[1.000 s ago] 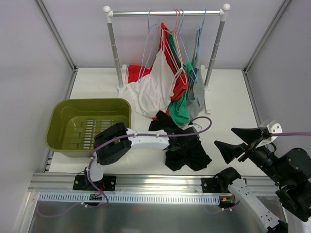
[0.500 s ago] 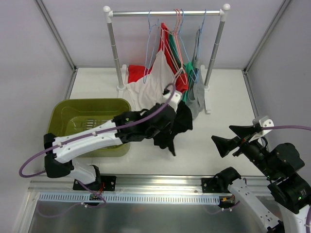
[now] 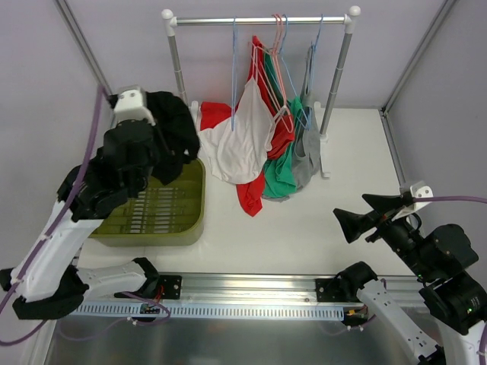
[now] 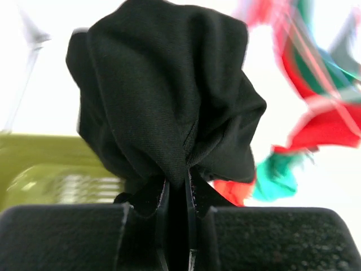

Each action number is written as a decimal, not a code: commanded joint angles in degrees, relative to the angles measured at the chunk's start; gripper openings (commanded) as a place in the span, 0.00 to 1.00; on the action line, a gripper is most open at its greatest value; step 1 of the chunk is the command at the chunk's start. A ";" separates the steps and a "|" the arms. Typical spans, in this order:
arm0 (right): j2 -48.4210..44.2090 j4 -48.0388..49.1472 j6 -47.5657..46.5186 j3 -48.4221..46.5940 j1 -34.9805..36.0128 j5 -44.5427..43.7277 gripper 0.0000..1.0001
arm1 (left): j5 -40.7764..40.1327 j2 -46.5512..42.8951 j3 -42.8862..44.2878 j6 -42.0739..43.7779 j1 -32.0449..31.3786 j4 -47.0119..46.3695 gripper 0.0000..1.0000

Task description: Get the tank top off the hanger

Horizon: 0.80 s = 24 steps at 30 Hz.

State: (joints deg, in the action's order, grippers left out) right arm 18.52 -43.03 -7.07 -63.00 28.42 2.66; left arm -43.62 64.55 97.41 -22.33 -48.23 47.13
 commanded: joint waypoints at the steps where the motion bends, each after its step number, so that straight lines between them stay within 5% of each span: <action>1: 1.25 3.12 0.65 -0.81 0.05 -0.81 0.99 | -2.44 -4.43 -6.40 -3.42 6.55 3.40 0.00; 4: 2.56 3.83 0.83 -0.81 -0.04 -0.11 0.99 | 2.91 -5.49 -13.09 -5.79 12.69 3.40 0.00; 11: 8.71 5.85 0.57 -1.77 -0.12 -0.54 0.99 | 4.50 -4.35 -23.13 -10.71 14.92 3.40 0.00; 12: 9.77 5.93 0.65 -2.12 0.05 -0.37 0.99 | 4.16 -4.87 -23.83 -11.59 14.92 3.40 0.05; 13: 10.73 6.02 0.92 -2.39 0.05 -0.28 1.00 | 3.89 -5.31 -24.97 -12.03 14.92 3.49 0.33; 14: 12.66 6.55 1.18 -2.65 0.05 -0.20 0.99 | 3.80 -5.58 -25.16 -12.21 14.92 3.49 0.98; 24: 29.42 9.36 0.84 -14.33 0.05 0.41 1.00 | 13.10 -13.57 -19.71 -3.70 14.92 5.25 0.99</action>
State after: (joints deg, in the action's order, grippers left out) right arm 42.48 -38.35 -5.43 -71.68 28.42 1.98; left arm -35.31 53.84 75.09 -30.15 -33.65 52.18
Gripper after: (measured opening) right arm 0.993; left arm 0.985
